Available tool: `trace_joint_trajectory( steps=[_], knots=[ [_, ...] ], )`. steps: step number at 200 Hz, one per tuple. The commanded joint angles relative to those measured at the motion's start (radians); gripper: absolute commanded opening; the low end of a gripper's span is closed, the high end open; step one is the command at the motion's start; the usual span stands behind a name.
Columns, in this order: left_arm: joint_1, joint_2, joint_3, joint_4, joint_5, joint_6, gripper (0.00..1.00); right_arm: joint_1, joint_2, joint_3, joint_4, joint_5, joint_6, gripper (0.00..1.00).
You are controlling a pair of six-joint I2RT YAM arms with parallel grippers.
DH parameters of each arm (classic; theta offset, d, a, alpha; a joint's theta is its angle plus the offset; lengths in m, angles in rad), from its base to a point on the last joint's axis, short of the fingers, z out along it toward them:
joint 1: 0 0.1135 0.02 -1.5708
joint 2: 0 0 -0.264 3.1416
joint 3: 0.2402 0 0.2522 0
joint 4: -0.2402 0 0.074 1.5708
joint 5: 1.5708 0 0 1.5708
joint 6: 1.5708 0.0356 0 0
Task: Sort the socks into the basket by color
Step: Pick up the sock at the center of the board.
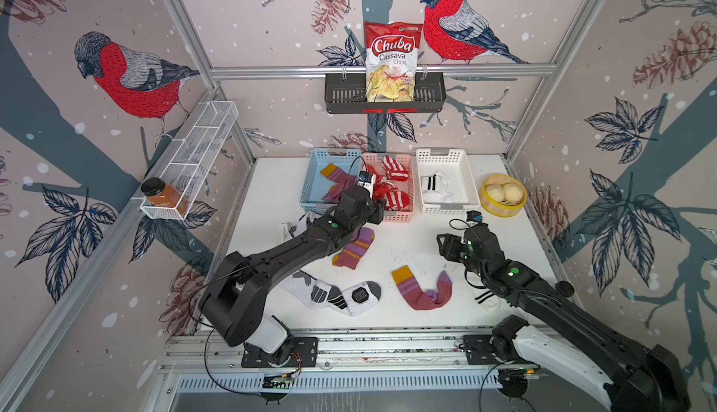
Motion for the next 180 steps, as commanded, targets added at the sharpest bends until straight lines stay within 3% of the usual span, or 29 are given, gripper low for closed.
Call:
trace_joint_trajectory(
  steps=[1,49,104,180],
  knots=[
    [0.002,-0.045,-0.067,-0.073,-0.069,-0.032,0.56,0.012,0.044,0.022,0.052,-0.013,-0.010,0.64],
    [-0.001,-0.127,-0.215,-0.154,-0.068,-0.064,0.59,0.030,0.117,0.021,0.111,-0.030,0.008,0.64],
    [-0.002,-0.142,-0.324,-0.107,-0.023,-0.101,0.60,0.056,0.167,0.023,0.146,-0.075,-0.006,0.65],
    [-0.002,-0.210,-0.353,-0.137,-0.075,-0.108,0.63,0.329,0.457,0.100,0.032,-0.023,-0.031,0.69]
  ],
)
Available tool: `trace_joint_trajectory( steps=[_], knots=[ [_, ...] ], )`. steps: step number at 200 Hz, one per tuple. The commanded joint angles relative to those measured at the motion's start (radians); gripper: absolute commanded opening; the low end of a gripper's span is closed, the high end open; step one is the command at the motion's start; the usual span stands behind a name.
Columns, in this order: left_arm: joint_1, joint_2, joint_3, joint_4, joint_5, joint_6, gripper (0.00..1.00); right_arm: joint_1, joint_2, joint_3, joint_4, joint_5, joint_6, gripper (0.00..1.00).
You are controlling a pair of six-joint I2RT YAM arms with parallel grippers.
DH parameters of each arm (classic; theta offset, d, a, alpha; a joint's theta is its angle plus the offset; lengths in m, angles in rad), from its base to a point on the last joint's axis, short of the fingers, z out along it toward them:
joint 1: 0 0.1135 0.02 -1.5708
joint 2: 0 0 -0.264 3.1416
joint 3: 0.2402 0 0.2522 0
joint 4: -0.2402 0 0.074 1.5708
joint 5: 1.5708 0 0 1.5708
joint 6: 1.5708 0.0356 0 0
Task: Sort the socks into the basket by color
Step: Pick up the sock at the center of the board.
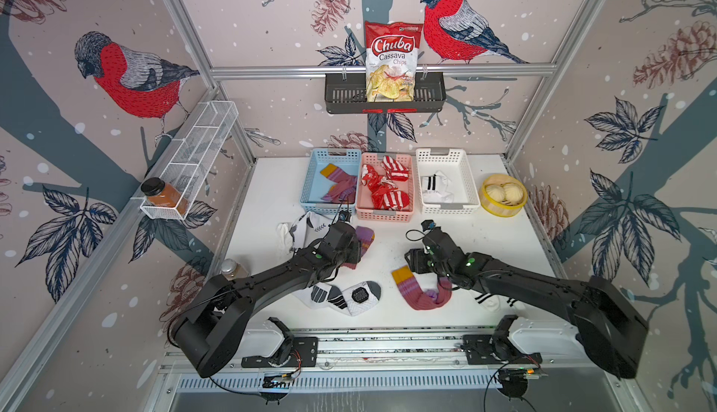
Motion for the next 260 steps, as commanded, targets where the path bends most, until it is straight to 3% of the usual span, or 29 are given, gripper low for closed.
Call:
trace_joint_trajectory(
  steps=[1,34,87,110,145,167,217,260],
  knots=[
    [-0.002,-0.037,-0.008,-0.012,-0.033,-0.010,0.63,0.059,0.058,0.025,-0.051,0.041,-0.005,0.69],
    [0.000,-0.106,-0.022,-0.059,-0.118,-0.022,0.66,0.124,0.129,0.064,-0.106,0.081,0.017,0.73],
    [0.015,-0.162,-0.043,-0.090,-0.154,-0.019,0.68,0.179,0.254,0.124,-0.153,0.120,0.034,0.72],
    [0.022,-0.177,-0.052,-0.084,-0.159,-0.024,0.69,0.179,0.271,0.127,-0.150,0.118,0.036,0.61],
    [0.026,-0.178,-0.057,-0.078,-0.144,-0.027,0.69,0.167,0.254,0.139,-0.162,0.136,0.035,0.33],
    [0.028,-0.181,-0.061,-0.072,-0.136,-0.027,0.69,0.153,0.228,0.149,-0.158,0.135,0.026,0.25],
    [0.029,-0.179,-0.067,-0.060,-0.121,-0.026,0.69,0.097,0.183,0.185,-0.116,0.118,-0.022,0.18],
    [0.032,-0.175,-0.070,-0.051,-0.112,-0.026,0.69,0.041,0.190,0.385,-0.110,0.055,-0.124,0.16]
  ],
)
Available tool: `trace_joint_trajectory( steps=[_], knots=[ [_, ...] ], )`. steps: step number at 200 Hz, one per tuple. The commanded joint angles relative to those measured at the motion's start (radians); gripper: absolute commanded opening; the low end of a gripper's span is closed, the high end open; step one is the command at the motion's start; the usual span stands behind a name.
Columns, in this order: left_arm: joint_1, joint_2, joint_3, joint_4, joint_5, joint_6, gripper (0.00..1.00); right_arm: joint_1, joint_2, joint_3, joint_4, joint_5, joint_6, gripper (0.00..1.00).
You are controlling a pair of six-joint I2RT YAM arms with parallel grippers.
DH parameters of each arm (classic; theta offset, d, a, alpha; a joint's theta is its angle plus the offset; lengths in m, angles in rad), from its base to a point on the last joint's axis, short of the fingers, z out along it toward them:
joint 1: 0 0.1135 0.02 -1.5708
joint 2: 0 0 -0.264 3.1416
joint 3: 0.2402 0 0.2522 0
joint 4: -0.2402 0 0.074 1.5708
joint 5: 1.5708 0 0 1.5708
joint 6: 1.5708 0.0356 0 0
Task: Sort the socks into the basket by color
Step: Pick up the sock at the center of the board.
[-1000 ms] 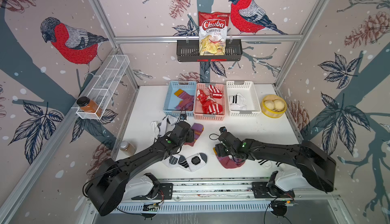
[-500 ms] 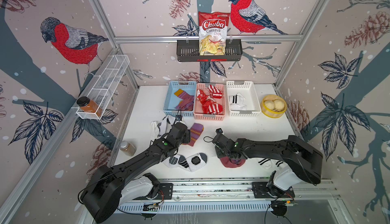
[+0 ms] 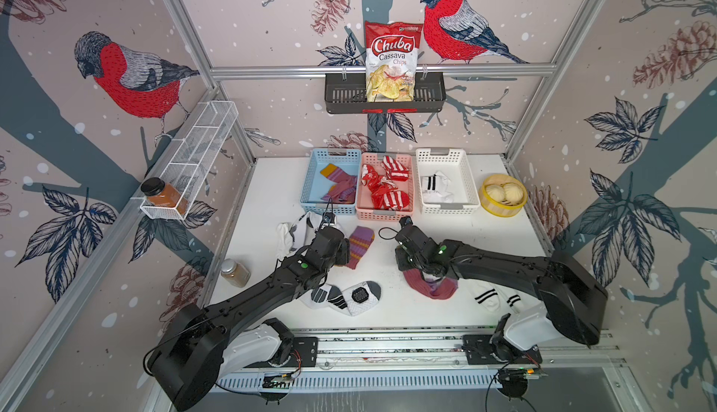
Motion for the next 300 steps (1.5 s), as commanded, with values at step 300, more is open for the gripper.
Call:
trace_joint_trajectory(
  steps=[300],
  knots=[
    [0.005,0.100,0.042,0.657,0.632,0.096,0.75,-0.162,0.037,0.362,0.241,-0.594,-0.074,0.16]
  ],
)
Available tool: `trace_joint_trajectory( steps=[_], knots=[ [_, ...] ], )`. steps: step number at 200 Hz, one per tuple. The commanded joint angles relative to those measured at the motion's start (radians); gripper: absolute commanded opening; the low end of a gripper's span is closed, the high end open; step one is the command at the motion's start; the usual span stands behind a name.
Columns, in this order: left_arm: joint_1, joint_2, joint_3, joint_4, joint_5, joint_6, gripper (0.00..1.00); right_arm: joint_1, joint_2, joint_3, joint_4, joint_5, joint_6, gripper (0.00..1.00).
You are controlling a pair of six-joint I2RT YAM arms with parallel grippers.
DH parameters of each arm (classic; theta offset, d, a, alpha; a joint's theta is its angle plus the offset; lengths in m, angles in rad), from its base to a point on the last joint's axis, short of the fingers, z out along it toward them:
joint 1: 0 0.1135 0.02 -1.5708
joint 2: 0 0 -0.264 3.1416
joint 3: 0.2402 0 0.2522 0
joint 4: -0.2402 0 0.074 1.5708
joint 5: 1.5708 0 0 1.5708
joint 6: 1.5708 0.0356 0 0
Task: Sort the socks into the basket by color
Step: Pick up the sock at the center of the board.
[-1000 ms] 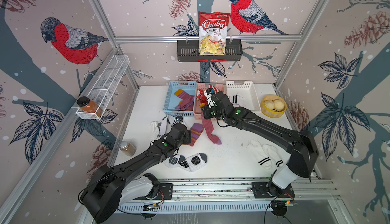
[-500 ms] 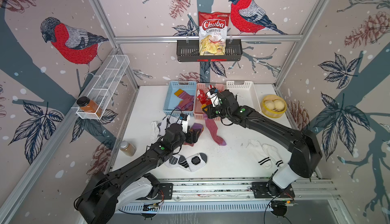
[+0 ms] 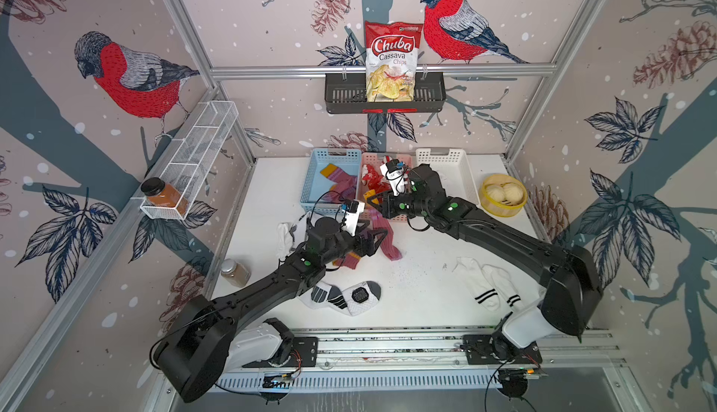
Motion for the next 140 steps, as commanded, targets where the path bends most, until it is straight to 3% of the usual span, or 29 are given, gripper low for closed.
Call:
trace_joint_trajectory(
  steps=[1,43,76,117,140],
  knots=[
    [0.001,0.030,0.027,0.093,0.030,0.010,0.75,0.000,-0.015,-0.010,0.066,-0.039,0.028,0.16],
    [0.002,0.075,0.047,0.106,0.044,0.010,0.38,-0.007,-0.036,-0.037,0.074,-0.031,0.035,0.17],
    [0.002,0.081,0.049,0.090,0.031,0.019,0.00,-0.020,-0.053,-0.061,0.079,-0.021,0.039,0.20],
    [0.001,0.085,0.082,0.030,0.007,0.034,0.00,-0.044,-0.081,-0.089,0.084,-0.005,0.043,0.27],
    [0.016,0.075,0.114,-0.040,-0.019,0.039,0.00,-0.067,-0.119,-0.121,0.083,0.016,0.044,0.39]
  ],
)
